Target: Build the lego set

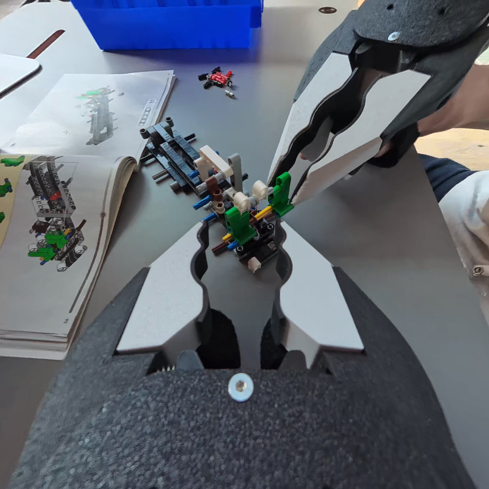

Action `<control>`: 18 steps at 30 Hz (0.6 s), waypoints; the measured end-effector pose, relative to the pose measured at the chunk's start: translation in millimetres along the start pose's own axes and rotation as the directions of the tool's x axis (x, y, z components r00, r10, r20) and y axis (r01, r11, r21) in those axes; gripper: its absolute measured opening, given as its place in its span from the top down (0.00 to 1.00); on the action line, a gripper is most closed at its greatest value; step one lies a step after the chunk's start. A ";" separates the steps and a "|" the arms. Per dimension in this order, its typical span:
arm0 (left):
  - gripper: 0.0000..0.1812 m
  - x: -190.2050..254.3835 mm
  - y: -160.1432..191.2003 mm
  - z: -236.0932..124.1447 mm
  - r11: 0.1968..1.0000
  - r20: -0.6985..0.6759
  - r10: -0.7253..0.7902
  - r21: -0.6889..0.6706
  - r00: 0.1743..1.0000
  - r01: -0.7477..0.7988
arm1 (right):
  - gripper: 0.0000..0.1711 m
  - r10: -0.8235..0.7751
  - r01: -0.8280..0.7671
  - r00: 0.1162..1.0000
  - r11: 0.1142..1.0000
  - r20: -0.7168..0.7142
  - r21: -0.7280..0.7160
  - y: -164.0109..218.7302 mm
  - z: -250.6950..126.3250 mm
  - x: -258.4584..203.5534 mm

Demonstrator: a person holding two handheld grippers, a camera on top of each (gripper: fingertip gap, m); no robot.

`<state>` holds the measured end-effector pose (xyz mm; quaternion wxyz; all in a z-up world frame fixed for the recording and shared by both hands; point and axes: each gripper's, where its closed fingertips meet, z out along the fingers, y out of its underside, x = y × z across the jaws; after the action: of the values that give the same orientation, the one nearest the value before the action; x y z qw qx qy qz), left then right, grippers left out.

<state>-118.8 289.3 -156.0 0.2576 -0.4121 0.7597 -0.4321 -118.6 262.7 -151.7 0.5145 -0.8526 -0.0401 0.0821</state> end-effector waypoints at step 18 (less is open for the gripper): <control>0.92 -2.9 -10.0 6.0 0.999 -0.144 -0.008 0.032 0.990 0.013 | 0.96 -0.024 0.025 1.000 0.999 0.006 -0.029 3.4 1.3 4.9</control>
<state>-108.8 286.2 -150.2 0.2065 -0.3795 0.7670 -0.4744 -114.0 262.9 -155.8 0.5027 -0.8593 -0.0533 0.0776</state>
